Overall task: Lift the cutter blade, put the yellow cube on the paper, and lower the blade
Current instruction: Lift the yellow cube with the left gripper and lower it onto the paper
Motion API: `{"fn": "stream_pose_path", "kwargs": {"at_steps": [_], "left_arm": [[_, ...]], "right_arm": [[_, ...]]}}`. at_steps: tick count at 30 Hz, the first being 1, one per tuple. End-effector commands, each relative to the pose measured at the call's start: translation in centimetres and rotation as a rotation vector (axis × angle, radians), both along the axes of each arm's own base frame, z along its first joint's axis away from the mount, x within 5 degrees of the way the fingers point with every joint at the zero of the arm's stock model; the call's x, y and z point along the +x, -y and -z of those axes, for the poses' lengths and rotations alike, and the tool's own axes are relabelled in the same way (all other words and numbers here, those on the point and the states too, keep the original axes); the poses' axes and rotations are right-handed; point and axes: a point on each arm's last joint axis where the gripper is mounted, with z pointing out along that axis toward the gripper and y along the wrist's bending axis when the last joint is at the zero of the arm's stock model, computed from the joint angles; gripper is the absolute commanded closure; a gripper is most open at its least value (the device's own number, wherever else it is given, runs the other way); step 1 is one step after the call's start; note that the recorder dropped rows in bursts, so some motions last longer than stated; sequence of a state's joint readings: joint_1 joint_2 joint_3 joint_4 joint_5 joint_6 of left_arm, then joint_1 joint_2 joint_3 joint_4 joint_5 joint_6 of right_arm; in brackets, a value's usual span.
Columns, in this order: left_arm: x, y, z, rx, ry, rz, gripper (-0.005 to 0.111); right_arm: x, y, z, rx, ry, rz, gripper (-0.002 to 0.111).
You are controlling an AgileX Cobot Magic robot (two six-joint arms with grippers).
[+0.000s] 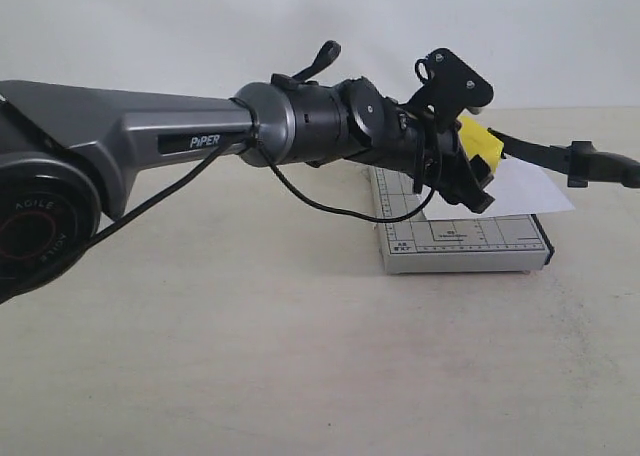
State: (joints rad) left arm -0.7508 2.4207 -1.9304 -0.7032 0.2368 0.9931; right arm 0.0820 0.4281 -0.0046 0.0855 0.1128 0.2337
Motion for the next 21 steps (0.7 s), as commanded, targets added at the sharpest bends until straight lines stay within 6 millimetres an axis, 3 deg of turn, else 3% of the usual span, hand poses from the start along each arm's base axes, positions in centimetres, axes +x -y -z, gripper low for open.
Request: {"fn": "stream_pose_path", "kwargs": {"at_steps": [1, 8, 12, 15, 21], "left_arm": [[0.5, -0.3, -0.3, -0.009, 0.009, -0.018, 0.102], [0.7, -0.2, 2.4, 0.016, -0.013, -0.028, 0.102], [0.7, -0.2, 2.5, 0.018, -0.015, -0.028, 0.099], [0.7, -0.2, 2.5, 0.02, -0.013, -0.026, 0.081], [1.0, -0.3, 2.2, 0.003, 0.018, -0.054, 0.031]], "right_arm": [[0.0, 0.0, 0.1, -0.004, -0.004, 0.001, 0.109], [0.0, 0.0, 0.1, -0.004, -0.004, 0.001, 0.109], [0.0, 0.0, 0.1, -0.004, -0.004, 0.001, 0.109], [0.0, 0.0, 0.1, -0.004, -0.004, 0.001, 0.109], [0.0, 0.0, 0.1, -0.004, -0.004, 0.001, 0.109]]}}
